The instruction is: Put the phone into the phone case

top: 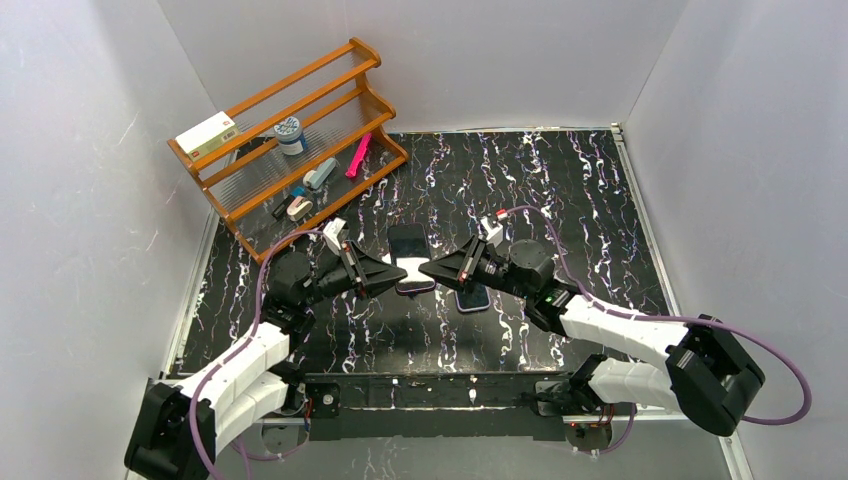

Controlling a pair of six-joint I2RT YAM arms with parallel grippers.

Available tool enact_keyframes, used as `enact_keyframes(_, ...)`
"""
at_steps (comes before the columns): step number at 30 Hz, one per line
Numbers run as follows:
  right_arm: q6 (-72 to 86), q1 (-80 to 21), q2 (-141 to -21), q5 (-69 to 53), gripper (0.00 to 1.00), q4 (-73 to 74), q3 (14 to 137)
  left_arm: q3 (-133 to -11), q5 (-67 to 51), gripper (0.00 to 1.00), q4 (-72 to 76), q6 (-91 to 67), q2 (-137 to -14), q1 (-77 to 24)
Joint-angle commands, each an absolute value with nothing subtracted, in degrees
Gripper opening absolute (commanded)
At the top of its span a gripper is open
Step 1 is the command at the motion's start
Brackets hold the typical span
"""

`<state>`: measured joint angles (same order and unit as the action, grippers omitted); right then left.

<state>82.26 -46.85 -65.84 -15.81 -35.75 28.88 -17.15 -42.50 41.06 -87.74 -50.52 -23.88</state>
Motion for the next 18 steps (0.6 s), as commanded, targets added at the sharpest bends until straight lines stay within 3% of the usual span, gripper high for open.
enact_keyframes(1, 81.7, -45.7, -65.2, -7.9, 0.01, -36.9, 28.5, -17.8, -44.6, 0.0, 38.2, -85.6, -47.8, -24.2)
enact_keyframes(4, 81.1, -45.6, -66.5, -9.7, 0.02, -38.0, 28.9, -21.9, -42.8, 0.0, 23.7, -77.3, -46.9, -24.2)
enact_keyframes(7, 78.5, -45.6, -67.6, -12.4, 0.15, -37.9, 30.6, -29.2, -39.0, 0.0, 0.5, -64.1, -47.5, -24.2)
enact_keyframes(9, 77.2, -45.6, -68.8, -15.3, 0.2, -38.0, 32.2, -31.8, -38.5, 0.0, -4.7, -60.2, -48.5, -24.2)
enact_keyframes(10, 77.1, -45.5, -69.4, -16.4, 0.2, -38.3, 32.6, -32.3, -38.8, 0.0, -5.0, -59.9, -48.9, -24.2)
enact_keyframes(13, 78.0, -45.6, -70.3, -17.8, 0.05, -40.1, 32.7, -33.4, -38.9, 0.0, -4.8, -60.7, -48.9, -24.2)
enact_keyframes(18, 79.2, -45.5, -68.5, -14.8, 0.01, -39.9, 31.3, -33.3, -39.1, 0.39, -1.5, -66.1, -46.1, -24.2)
